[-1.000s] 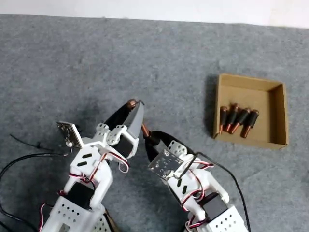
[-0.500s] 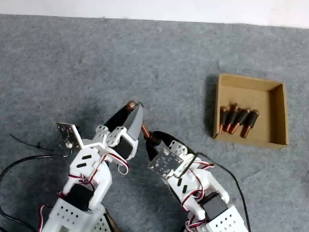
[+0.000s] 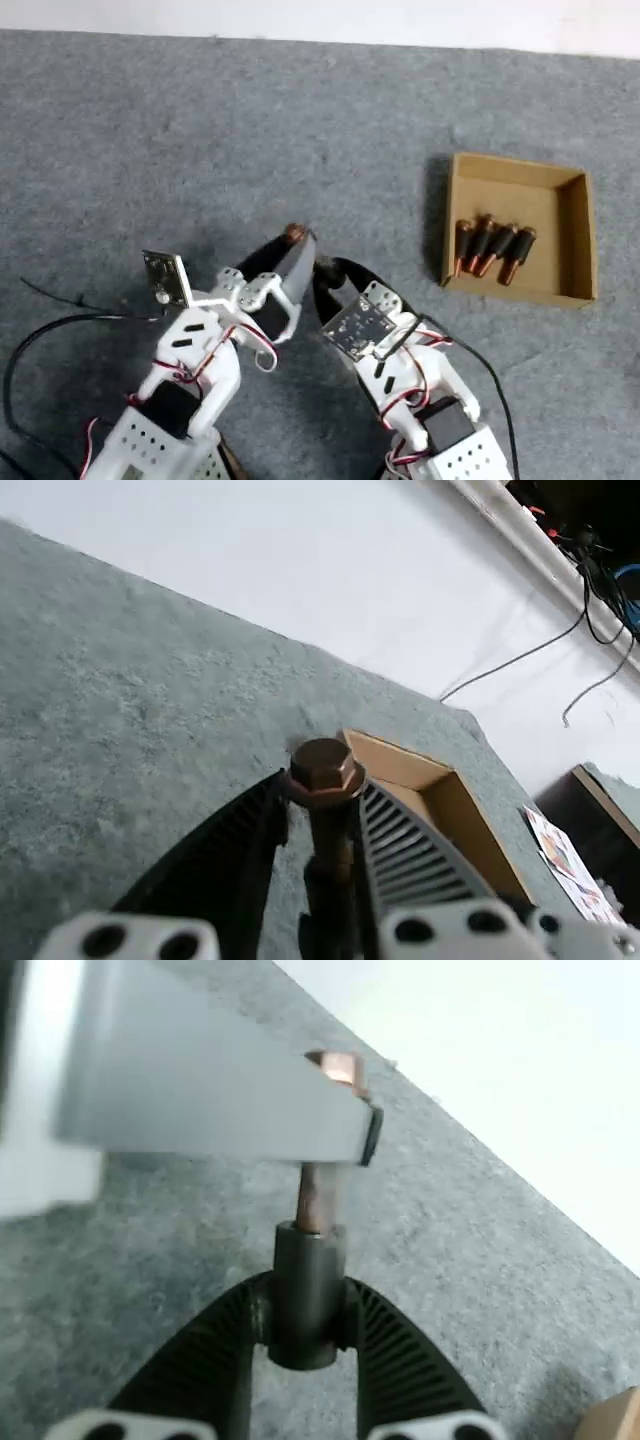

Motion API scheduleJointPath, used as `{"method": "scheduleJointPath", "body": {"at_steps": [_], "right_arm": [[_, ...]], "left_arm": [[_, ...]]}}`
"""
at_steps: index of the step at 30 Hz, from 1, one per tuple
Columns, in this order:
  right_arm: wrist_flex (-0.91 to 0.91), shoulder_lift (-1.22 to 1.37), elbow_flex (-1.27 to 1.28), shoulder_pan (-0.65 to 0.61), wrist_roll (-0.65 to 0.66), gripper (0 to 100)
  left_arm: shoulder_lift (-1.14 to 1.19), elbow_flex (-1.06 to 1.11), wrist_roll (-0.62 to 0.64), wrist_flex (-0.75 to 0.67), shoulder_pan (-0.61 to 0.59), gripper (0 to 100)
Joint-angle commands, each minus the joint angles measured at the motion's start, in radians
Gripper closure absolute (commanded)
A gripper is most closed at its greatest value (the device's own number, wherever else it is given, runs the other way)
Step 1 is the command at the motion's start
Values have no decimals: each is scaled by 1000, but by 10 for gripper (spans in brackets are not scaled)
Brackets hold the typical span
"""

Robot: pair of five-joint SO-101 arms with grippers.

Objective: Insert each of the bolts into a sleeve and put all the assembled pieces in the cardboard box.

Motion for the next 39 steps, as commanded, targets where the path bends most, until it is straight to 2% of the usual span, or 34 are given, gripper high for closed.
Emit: {"method": "scheduleJointPath", "body": {"at_steps": [1, 7, 15, 22, 33, 35, 39], "right_arm": [[-45, -10, 124, 16, -12, 994], [-45, -10, 124, 18, -12, 994], [-45, -10, 120, 21, -12, 994], [-45, -8, 120, 54, -12, 994], [-45, -2, 122, 58, -12, 994], [-45, -2, 122, 58, -12, 994], [-45, -1, 122, 58, -12, 994]], "left_arm": [[-22, 24, -61, 8, 24, 995], [-22, 24, -118, 52, 99, 995], [-22, 24, -118, 52, 96, 995], [-22, 24, -112, 51, 4, 995], [-22, 24, -110, 55, 25, 994], [-22, 24, -112, 55, 44, 957], [-18, 24, -112, 86, 68, 811]]}}
